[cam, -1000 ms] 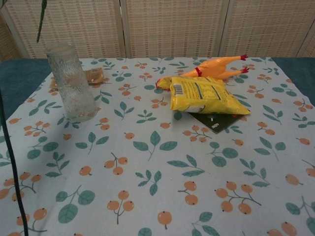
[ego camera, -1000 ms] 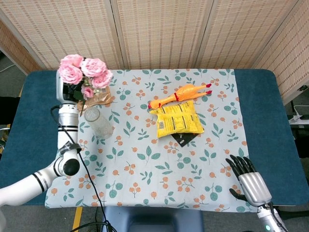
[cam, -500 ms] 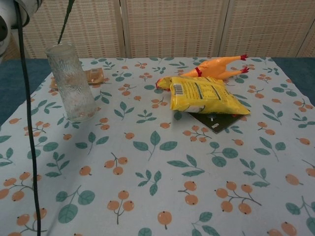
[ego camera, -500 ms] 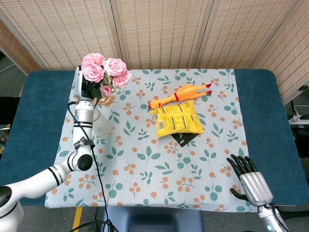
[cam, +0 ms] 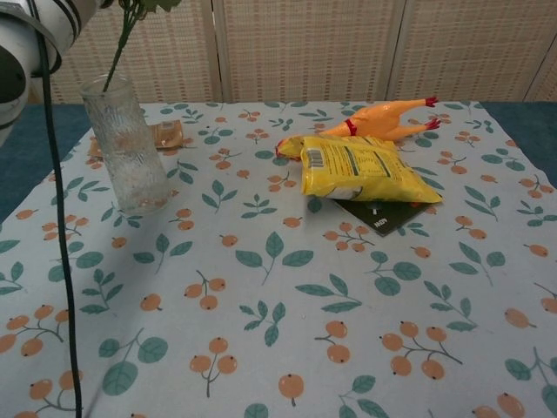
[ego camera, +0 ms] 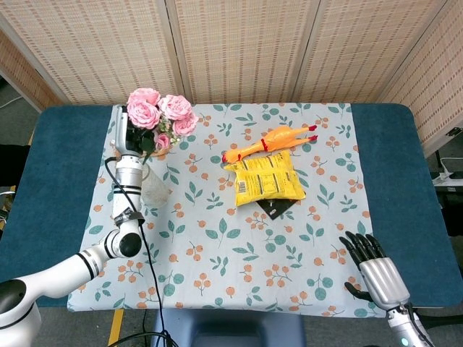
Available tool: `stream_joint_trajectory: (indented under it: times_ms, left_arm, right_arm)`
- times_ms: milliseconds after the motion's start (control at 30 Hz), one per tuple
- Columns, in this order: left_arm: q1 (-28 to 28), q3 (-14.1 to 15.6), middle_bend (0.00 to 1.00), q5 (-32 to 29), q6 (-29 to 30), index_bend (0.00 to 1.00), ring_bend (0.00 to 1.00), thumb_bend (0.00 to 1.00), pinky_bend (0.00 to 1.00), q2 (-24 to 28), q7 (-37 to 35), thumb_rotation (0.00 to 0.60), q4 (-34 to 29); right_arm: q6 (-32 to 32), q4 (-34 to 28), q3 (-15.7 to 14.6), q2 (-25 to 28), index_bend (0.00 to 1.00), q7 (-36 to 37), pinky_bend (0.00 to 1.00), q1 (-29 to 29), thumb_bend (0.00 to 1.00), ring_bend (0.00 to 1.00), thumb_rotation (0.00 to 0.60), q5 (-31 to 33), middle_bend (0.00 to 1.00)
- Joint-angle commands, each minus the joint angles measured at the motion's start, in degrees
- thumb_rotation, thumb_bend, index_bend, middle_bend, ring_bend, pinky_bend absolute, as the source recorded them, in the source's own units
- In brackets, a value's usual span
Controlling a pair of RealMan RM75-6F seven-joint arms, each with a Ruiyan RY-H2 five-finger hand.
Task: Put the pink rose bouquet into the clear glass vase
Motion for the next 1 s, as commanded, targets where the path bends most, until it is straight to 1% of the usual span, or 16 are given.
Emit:
stream_joint_trajectory:
  times_ms: [33,300,400,467,500,567,600,667,700,733,900,1000]
  left_arm:
    - [1.0,0.61,0.89,-0.01,-0.04,0.82,0.58,0.65,0.15,-0.3,-0.44,0.6,0.5]
    - [3.21,2.2,0.86,1.23,0.38,0.82,0.56,0.65,0.15,-0.72,-0.98,0.6,1.37]
    - [3.95,3.45,0.81,2.42,0.5,0.8,0.52,0.64,0.15,-0.88,-0.83,0.6,1.9]
    - [4.45,4.57,0.7,3.79,0.59,0.69,0.43,0.6,0.13,-0.92,-1.07,0.6,2.16]
    - [4.63,5.17,0.63,4.63,0.83,0.61,0.39,0.57,0.12,-0.97,-1.1,0.6,2.37]
    - [4.86,6.39,0.48,6.53,1.23,0.39,0.27,0.52,0.1,-1.11,-1.51,0.6,2.87]
    - [4.98,6.78,0.44,7.18,1.28,0.34,0.24,0.51,0.09,-1.1,-1.93,0.6,2.89]
    - [5.2,7.35,0.33,8.34,1.5,0.19,0.15,0.48,0.07,-1.04,-2.67,0.6,3.05]
    - [5.37,7.54,0.3,8.69,1.72,0.14,0.12,0.47,0.06,-1.05,-2.9,0.6,3.09]
    - [5.63,7.76,0.27,9.13,2.03,0.11,0.11,0.47,0.05,-0.99,-3.25,0.6,3.06]
    - [8.34,9.88,0.18,11.71,4.51,0.02,0.06,0.45,0.04,-0.04,-4.7,0.6,1.33]
    - [10.07,11.58,0.11,13.45,5.67,0.0,0.02,0.44,0.04,1.02,-4.98,0.6,-0.13]
  right_arm:
    - [0.23,-0.11,-0.07,0.13,0.0,0.18,0.0,-0.07,0.15,0.0,0.6,-0.2,0.0]
    - [0.29,-0.18,-0.5,0.17,0.0,0.11,0.0,-0.11,0.15,0.0,0.6,-0.83,0.0]
    - [0.46,-0.21,-0.56,0.15,0.0,0.04,0.0,-0.17,0.15,0.0,0.6,-1.02,0.0]
    - [0.55,-0.21,-0.57,0.13,0.0,0.0,0.0,-0.21,0.15,0.0,0.6,-1.05,0.0]
    - [0.57,-0.21,-0.57,0.12,0.0,-0.02,0.0,-0.22,0.15,0.0,0.6,-1.06,0.0]
    - [0.59,-0.2,-0.57,0.07,0.0,-0.07,0.0,-0.23,0.15,0.0,0.6,-1.08,0.0]
    - [0.59,-0.2,-0.57,0.04,0.0,-0.1,0.0,-0.23,0.15,0.0,0.6,-1.08,0.0]
    - [0.63,-0.23,-0.67,0.07,0.0,-0.09,0.0,-0.25,0.15,0.0,0.6,-1.24,0.0]
    - [0.64,-0.25,-0.69,0.11,0.0,-0.02,0.0,-0.26,0.15,0.0,0.6,-1.27,0.0]
    - [0.68,-0.26,-0.68,0.15,0.0,0.07,0.0,-0.25,0.15,0.0,0.6,-1.3,0.0]
    - [0.78,-0.15,-0.64,0.22,0.0,0.29,0.0,-0.24,0.15,0.0,0.6,-1.35,0.0]
    - [0.37,-0.11,-0.77,0.14,0.0,0.21,0.0,-0.09,0.15,0.0,0.6,-1.38,0.0]
